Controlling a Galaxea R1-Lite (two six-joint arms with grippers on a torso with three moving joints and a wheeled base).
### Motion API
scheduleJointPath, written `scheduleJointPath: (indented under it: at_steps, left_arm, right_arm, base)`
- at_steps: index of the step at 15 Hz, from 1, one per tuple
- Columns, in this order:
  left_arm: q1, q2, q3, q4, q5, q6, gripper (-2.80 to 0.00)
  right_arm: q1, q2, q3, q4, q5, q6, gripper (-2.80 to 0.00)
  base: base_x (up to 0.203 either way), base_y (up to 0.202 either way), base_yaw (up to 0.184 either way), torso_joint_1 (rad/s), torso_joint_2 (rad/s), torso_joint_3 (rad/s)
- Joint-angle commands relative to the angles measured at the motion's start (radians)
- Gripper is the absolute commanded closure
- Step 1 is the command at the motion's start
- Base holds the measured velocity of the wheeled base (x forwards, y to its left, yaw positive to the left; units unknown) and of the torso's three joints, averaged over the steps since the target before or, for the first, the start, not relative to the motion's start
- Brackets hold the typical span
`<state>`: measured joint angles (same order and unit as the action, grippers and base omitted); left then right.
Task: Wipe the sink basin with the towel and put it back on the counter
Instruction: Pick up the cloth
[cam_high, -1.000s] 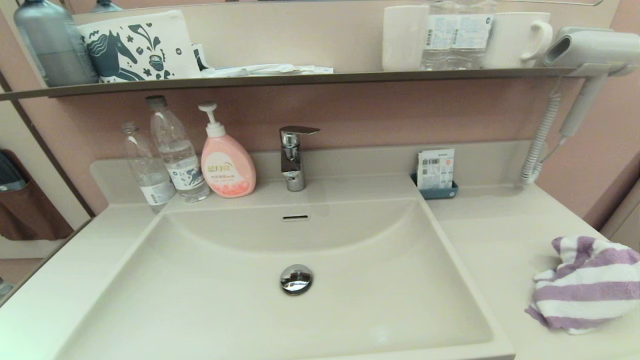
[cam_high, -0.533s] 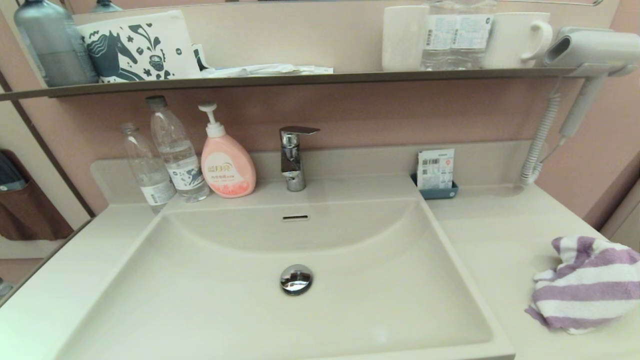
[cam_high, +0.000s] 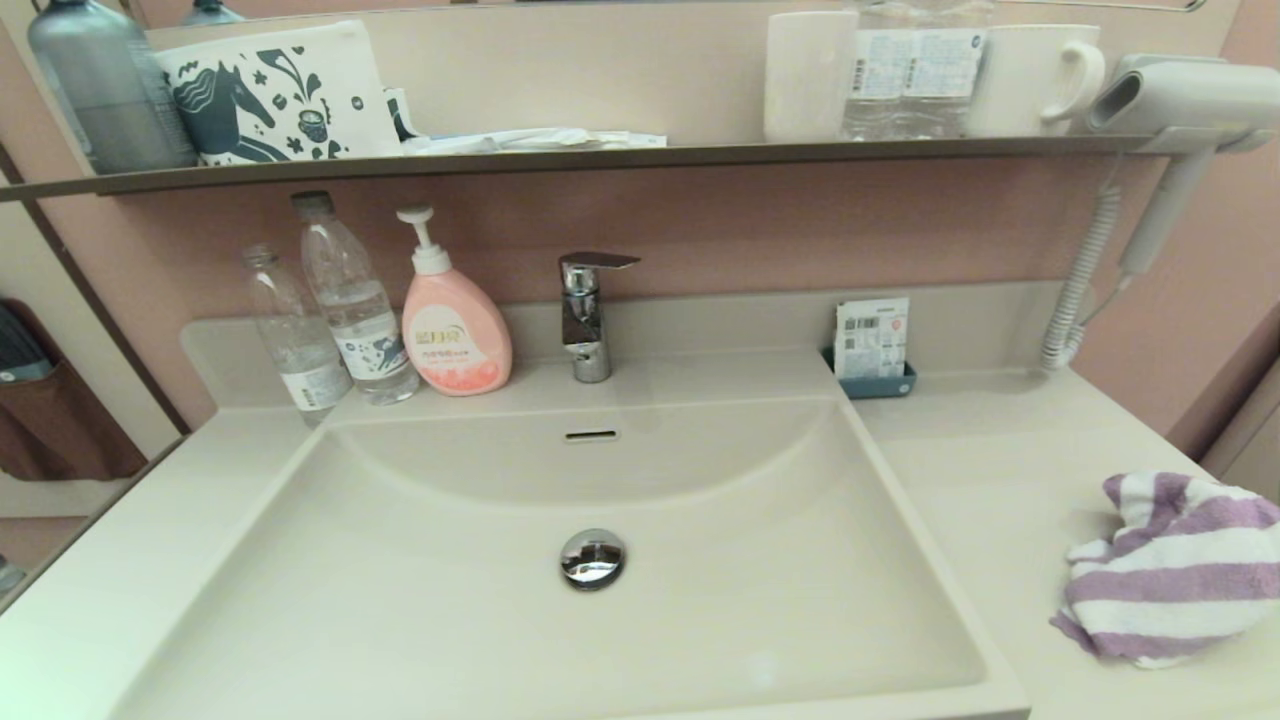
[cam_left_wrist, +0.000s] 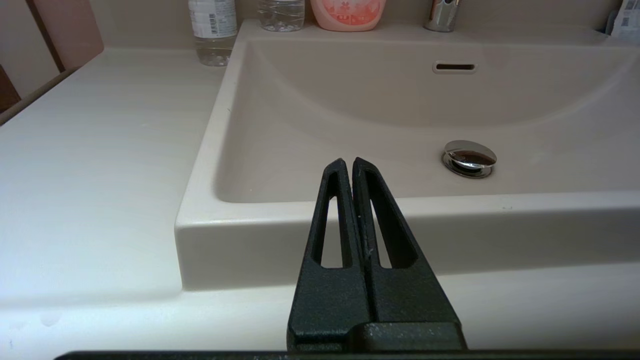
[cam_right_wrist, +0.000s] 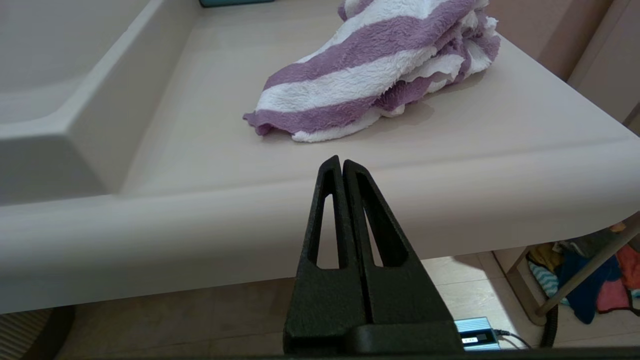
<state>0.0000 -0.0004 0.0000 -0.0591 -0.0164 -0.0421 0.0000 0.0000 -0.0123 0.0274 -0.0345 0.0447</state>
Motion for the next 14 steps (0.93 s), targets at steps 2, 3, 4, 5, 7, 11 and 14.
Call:
scheduleJointPath:
  at_steps: [2,3,4,5,7,11,14]
  left_arm:
    - [0.0,0.002,0.0,-0.001,0.0,0.001,0.0]
    - [0.0,0.002,0.0,-0.001,0.0,0.0,0.0]
    - [0.0,0.002,0.0,-0.001,0.0,0.001,0.0]
    - [0.0,0.002,0.0,-0.001,0.0,0.001,0.0]
    - [0.0,0.002,0.0,-0.001,0.0,-0.001,0.0]
    - [0.0,0.002,0.0,-0.001,0.0,-0.001,0.0]
    - [0.0,0.002,0.0,-0.001,0.0,-0.001,0.0]
  right_arm:
    - [0.0,0.002,-0.015,0.006,-0.002,-0.008,0.0]
    - [0.0,0.015,-0.044,0.01,-0.003,-0.012,0.0]
    - [0.0,0.048,-0.074,0.015,-0.005,-0.012,0.0]
    - [0.0,0.099,-0.117,0.017,-0.006,-0.009,0.0]
    - [0.001,0.214,-0.185,0.015,-0.018,-0.005,0.0]
    - [0.0,0.561,-0.32,0.016,-0.082,0.083,0.0]
    - [-0.027,0.862,-0.432,0.021,-0.13,0.14,0.0]
  base:
    - [0.0,0.0,0.0,0.0,0.0,0.0]
    - [0.0,0.0,0.0,0.0,0.0,0.0]
    - [0.0,0.0,0.0,0.0,0.0,0.0]
    - [0.0,0.0,0.0,0.0,0.0,0.0]
    - [0.0,0.0,0.0,0.0,0.0,0.0]
    - [0.0,0.0,0.0,0.0,0.0,0.0]
    - [0.0,0.0,0.0,0.0,0.0,0.0]
